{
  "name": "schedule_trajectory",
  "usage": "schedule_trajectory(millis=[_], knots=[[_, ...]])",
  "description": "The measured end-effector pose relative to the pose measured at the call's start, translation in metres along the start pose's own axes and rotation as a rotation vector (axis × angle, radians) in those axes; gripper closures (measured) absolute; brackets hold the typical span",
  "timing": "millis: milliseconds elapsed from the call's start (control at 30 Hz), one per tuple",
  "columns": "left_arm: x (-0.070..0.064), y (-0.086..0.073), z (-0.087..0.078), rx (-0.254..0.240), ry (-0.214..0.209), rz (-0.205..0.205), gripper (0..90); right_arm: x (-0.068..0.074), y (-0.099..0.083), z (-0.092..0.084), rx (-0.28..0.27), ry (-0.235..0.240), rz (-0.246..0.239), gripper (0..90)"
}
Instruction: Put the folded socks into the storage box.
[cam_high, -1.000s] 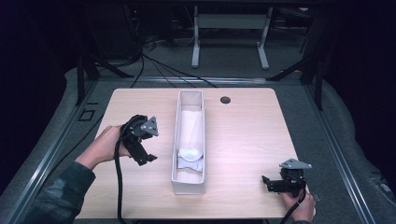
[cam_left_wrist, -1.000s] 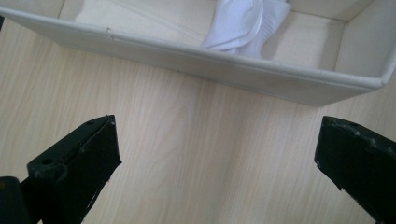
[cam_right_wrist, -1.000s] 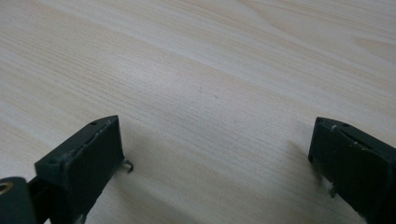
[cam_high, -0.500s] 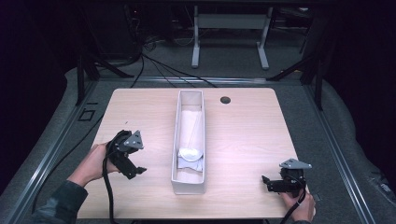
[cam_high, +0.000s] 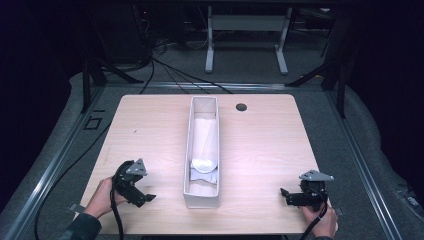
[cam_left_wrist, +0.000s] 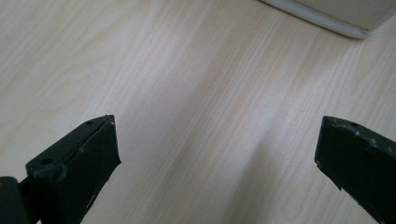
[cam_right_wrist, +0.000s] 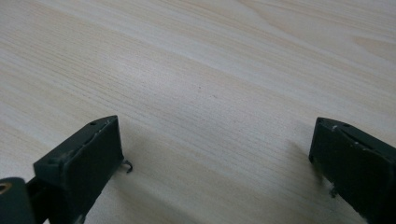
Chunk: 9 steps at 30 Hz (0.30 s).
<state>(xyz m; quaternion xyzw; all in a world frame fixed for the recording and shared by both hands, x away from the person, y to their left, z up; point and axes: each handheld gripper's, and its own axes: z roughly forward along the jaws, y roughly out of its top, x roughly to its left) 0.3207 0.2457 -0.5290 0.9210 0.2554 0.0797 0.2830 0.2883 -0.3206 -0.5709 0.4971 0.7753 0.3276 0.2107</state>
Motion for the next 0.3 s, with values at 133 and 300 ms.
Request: schedule_trajectory(millis=[133, 300], knots=[[0.003, -0.011, 0.008, -0.039, 0.005, -0.040, 0.0, 0.000, 0.000, 0.000, 0.000, 0.000, 0.000, 2.0], [0.007, -0.024, 0.014, -0.107, 0.020, -0.082, 0.0, 0.000, 0.000, 0.000, 0.000, 0.000, 0.000, 2.0]])
